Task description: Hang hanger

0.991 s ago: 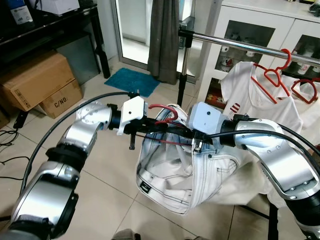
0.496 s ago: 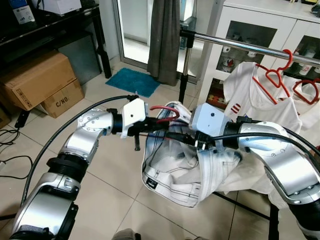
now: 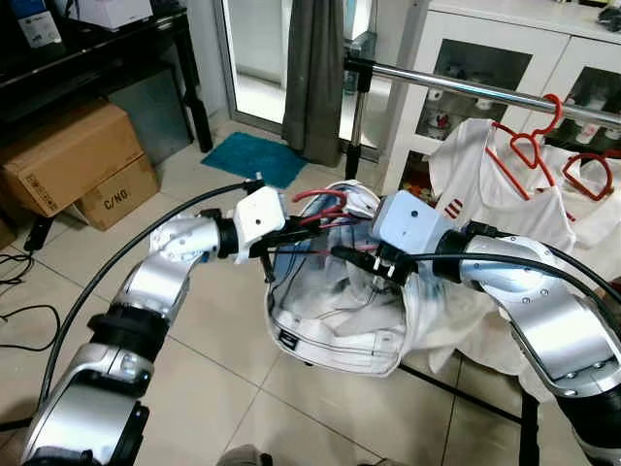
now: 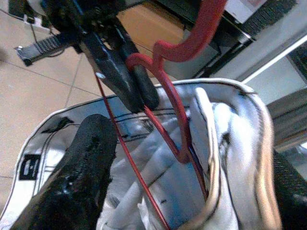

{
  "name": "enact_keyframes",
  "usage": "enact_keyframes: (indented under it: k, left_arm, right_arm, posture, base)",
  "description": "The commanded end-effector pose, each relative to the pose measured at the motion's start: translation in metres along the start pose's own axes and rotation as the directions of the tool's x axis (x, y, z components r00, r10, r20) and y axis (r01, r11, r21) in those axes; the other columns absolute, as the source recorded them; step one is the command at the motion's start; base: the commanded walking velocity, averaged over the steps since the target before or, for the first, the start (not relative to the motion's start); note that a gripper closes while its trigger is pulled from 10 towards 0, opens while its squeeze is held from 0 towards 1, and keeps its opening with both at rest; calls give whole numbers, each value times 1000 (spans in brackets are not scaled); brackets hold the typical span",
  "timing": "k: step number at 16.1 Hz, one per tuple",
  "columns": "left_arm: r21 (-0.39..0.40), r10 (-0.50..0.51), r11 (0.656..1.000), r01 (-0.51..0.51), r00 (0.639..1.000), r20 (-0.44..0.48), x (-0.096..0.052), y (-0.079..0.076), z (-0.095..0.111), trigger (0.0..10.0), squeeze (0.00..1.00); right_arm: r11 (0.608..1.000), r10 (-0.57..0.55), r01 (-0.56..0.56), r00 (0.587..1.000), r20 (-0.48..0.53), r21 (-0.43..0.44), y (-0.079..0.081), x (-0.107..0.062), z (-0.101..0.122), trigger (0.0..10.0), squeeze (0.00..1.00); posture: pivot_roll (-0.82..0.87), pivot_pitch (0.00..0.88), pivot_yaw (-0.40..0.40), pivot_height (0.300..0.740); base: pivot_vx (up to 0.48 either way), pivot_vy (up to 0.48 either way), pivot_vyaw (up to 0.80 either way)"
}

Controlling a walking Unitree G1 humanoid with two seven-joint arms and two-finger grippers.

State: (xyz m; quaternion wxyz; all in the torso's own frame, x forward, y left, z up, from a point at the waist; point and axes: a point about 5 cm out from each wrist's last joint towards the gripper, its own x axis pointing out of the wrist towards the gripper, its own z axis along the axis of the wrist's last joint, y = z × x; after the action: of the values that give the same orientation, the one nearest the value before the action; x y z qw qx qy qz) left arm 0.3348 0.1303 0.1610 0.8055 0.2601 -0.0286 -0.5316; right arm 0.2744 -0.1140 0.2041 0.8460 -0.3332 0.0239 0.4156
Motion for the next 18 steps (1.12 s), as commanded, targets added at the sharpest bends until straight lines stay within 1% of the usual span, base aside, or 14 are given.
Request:
enact_keyframes:
  k: [1,2,3,4,5,7,8,9,10,11,12,14,18]
  left_arm:
    - [41,87,995,-90,993,81,-3,12,18,0,0]
    - [51,103,993,-108,991,89,-3,12,20,0,0]
    - [59,116,991,-122,989,90,-3,12,20,0,0]
    - [62,140,987,-146,986,94,-3,12,20,0,0]
    - [63,144,987,-150,985,96,-3,12,20,0,0]
    - [65,155,985,-161,983,97,-4,11,20,0,0]
    - [65,163,983,-169,982,94,-5,12,20,0,0]
    - [66,170,982,-177,981,90,-6,12,20,0,0]
    - [65,179,981,-185,980,86,-6,13,19,0,0]
    - [65,187,979,-192,979,83,-6,13,19,0,0]
    - [65,200,977,-205,977,79,-6,13,18,0,0]
    - [62,208,975,-213,975,81,-6,14,18,0,0]
    - [67,226,971,-230,972,69,-8,16,17,0,0]
  right_arm:
    - [999,-33,33,999,-3,-11,-5,-3,2,10000,1000]
    - [999,-47,47,999,-10,-13,-6,-2,1,10000,1000]
    - [998,-60,60,998,-17,-14,-6,-1,1,10000,945]
    - [995,-95,95,994,-46,-18,-7,1,-4,10000,0]
    - [994,-105,104,993,-56,-19,-7,1,-6,10000,0]
    - [990,-142,141,984,-108,-19,-9,0,-13,10000,0]
    - [986,-166,167,978,-128,-6,-10,-1,-16,10000,0]
    - [983,-183,186,972,-146,7,-11,-1,-18,8706,0]
    - [982,-183,188,969,-166,15,-11,-1,-20,3843,0]
    - [983,-177,184,967,-184,23,-10,-1,-23,549,0]
    - [983,-171,181,965,-199,36,-8,-2,-25,0,0]
    - [987,-143,156,963,-228,37,-2,-1,-31,0,0]
    - [991,-117,130,959,-260,33,2,-1,-34,0,0]
  posture:
    - [-59,0,17,740]
    - [-58,0,16,740]
    - [-57,0,14,740]
    - [-57,0,12,740]
    - [-57,0,12,740]
    - [-55,0,8,740]
    - [-55,0,8,740]
    - [-55,0,8,740]
    - [-57,0,11,740]
    - [-57,0,11,740]
    - [-58,0,14,740]
    - [-57,0,13,740]
    - [-55,0,10,740]
  base:
    - [0,0,0]
    - [0,0,0]
    - [0,0,0]
    - [0,0,0]
    - [0,0,0]
    - [0,0,0]
    - [0,0,0]
    - [0,0,0]
    - [0,0,0]
    - [0,0,0]
    - [0,0,0]
    - [0,0,0]
    - [0,0,0]
